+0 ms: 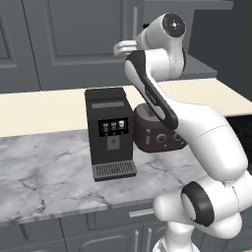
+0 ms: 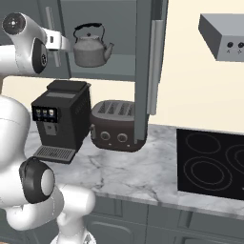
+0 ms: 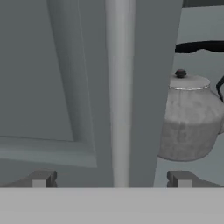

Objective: Open the cabinet, pick the kettle from the cabinet, and place it in the sink.

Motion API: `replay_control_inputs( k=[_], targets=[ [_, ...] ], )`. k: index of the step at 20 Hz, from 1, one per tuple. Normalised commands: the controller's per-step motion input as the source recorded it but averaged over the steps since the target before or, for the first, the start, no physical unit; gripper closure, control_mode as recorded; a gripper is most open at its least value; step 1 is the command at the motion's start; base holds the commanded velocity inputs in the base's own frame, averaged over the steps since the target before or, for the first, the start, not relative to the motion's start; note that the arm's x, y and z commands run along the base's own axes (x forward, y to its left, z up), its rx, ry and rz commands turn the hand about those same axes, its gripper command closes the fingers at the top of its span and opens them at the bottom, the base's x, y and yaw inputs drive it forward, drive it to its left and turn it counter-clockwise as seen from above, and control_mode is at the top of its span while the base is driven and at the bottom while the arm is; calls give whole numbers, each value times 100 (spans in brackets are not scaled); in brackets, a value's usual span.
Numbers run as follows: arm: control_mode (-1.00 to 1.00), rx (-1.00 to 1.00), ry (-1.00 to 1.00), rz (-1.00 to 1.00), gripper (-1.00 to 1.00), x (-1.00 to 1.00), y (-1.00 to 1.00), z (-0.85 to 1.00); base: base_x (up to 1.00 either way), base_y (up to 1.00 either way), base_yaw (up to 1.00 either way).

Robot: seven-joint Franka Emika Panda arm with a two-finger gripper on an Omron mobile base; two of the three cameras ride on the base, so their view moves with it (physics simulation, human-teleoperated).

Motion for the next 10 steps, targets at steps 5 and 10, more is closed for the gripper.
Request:
replay_control_inputs(
  k=[5,10],
  targets=[
    [-100,0,0,0,-100,32,8,-2,0,0,0],
    [-100,0,0,0,-100,30,6,-3,0,0,0]
  ],
)
